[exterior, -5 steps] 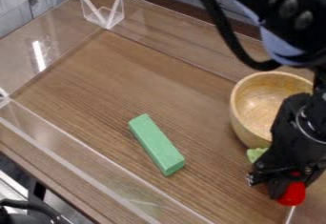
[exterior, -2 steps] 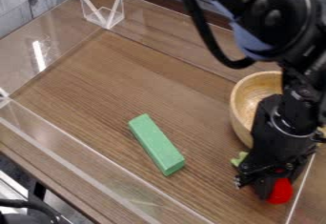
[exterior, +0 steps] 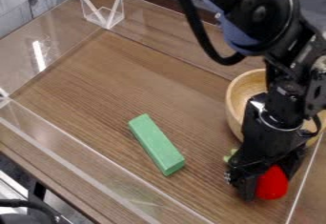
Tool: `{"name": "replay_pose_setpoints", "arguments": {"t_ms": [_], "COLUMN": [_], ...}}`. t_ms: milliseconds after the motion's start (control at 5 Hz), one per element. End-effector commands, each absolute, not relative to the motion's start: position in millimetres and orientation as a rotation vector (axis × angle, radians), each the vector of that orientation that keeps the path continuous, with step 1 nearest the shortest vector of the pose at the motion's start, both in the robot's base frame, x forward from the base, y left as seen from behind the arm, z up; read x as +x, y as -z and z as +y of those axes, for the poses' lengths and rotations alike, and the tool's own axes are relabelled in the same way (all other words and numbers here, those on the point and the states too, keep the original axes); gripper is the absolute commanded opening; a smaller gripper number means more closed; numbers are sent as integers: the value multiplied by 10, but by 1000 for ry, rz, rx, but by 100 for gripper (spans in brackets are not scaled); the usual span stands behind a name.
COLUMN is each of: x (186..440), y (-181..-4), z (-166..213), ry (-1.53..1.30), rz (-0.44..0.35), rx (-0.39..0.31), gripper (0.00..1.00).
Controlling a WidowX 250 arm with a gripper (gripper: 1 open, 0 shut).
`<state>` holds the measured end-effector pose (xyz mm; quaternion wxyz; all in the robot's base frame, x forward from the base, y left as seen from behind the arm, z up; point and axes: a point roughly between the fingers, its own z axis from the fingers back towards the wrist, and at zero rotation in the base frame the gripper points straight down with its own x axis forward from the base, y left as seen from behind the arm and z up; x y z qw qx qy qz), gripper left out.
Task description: Move the red object to the right side of the table
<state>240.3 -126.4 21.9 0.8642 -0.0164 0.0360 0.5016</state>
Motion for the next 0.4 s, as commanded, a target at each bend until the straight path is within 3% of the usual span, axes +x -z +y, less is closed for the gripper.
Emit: {"name": "replay_pose_setpoints", "arguments": {"t_ms": [0,200], "x": [2596,2629], "y": [-310,-306], "z": [-1338,-1408], "ry": [-1086,-1118], "rz": [46,53], "rx": [-95,-104], "gripper": [100,100]}}
